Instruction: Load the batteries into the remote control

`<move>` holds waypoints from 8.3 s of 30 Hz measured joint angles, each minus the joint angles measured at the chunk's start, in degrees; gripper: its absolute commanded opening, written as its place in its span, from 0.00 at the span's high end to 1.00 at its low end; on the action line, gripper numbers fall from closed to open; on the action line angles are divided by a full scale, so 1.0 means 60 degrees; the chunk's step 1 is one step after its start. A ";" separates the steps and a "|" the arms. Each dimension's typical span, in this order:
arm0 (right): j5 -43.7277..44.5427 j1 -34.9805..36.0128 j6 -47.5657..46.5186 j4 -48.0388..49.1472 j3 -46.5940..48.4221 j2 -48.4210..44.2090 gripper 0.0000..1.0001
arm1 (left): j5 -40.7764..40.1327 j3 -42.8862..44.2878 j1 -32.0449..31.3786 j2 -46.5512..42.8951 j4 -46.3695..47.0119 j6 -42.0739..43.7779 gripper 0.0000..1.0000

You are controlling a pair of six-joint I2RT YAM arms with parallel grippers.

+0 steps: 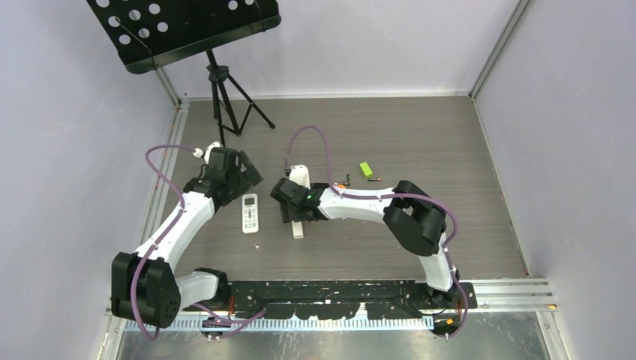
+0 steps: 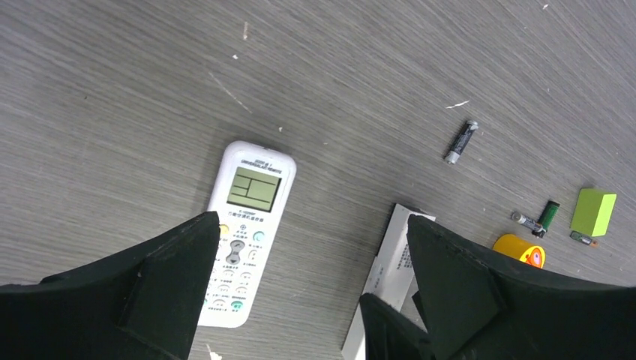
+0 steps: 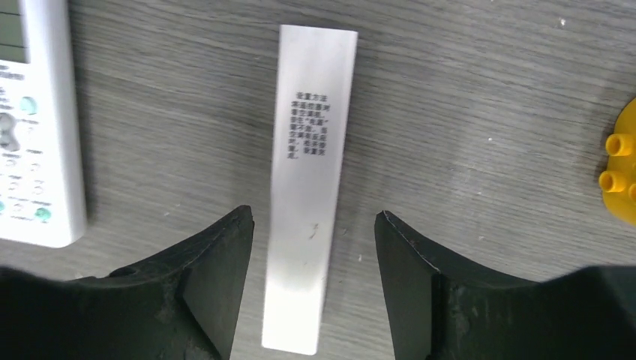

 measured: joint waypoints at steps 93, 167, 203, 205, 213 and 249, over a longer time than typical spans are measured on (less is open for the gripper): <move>-1.1785 -0.3705 -0.3872 0.1555 -0.3424 -0.8240 0.99 | 1.2597 0.0270 -0.2539 -0.1271 0.6914 0.0455 0.46; -1.0200 -0.4590 -0.2135 0.2925 -0.4160 -0.8786 0.02 | 1.1744 0.2204 -0.2561 -0.0412 0.4320 0.3920 1.00; -1.0462 -0.5865 1.0630 1.6152 -0.4983 -0.4801 0.79 | 1.3438 0.3730 -0.0240 0.1129 1.1493 0.0969 1.00; -1.0513 -0.5887 1.0593 1.6203 -0.4983 -0.4801 0.83 | 1.3457 0.3730 -0.0240 0.1151 1.1595 0.0918 1.00; -1.0437 -0.6073 1.0437 1.6629 -0.5275 -0.4819 0.81 | 1.3318 0.3730 -0.0310 0.1162 1.1329 0.0892 1.00; -1.1092 -0.5512 1.0178 1.6706 -0.4095 -0.3920 0.67 | 1.3664 0.3694 0.0178 0.2164 1.4331 -0.1701 1.00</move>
